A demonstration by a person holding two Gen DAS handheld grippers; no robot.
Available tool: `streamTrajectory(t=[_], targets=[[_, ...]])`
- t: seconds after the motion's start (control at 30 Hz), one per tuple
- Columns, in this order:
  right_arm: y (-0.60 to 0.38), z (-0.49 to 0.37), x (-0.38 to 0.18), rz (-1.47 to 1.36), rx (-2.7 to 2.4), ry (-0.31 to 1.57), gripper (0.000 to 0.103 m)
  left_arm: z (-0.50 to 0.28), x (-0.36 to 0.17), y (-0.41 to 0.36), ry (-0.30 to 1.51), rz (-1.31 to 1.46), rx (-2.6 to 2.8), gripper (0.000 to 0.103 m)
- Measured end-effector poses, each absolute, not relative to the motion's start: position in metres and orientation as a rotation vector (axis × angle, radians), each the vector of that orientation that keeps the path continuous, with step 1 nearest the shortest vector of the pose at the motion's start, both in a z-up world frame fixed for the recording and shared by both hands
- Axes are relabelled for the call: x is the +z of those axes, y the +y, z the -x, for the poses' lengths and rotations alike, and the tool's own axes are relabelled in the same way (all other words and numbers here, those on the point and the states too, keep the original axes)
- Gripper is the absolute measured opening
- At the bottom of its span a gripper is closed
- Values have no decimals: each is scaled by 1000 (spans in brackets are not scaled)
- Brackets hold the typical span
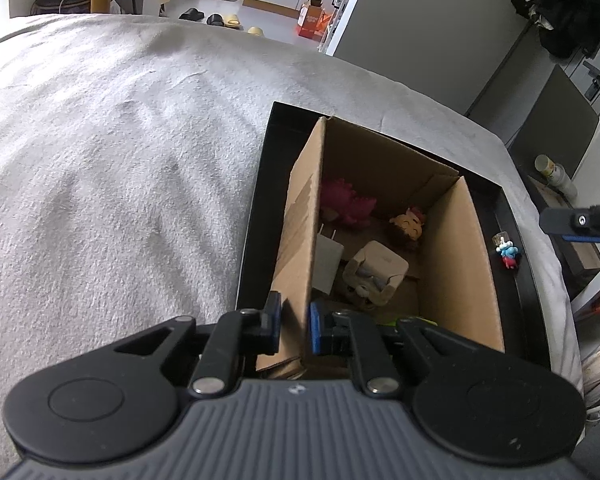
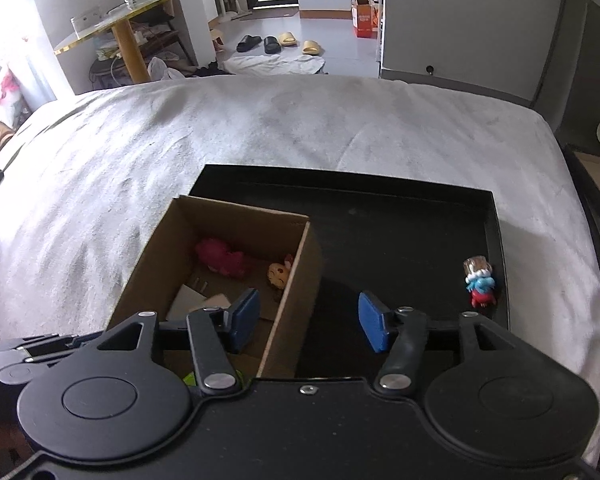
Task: Organize rigid objects
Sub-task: 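Move the right tool to the blue-red figure with the cup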
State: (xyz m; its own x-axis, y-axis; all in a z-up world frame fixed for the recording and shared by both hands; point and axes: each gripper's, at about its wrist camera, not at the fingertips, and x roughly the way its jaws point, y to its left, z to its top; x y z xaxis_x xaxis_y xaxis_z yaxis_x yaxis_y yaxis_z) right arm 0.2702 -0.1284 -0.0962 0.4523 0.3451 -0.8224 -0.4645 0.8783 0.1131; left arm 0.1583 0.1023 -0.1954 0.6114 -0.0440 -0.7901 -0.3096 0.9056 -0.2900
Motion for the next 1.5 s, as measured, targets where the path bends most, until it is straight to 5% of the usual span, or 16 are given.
streamTrajectory(t=[1.5], targets=[[-256,-334,-190,-143,349,955,61,-174,-199,94,949,380,246,13]])
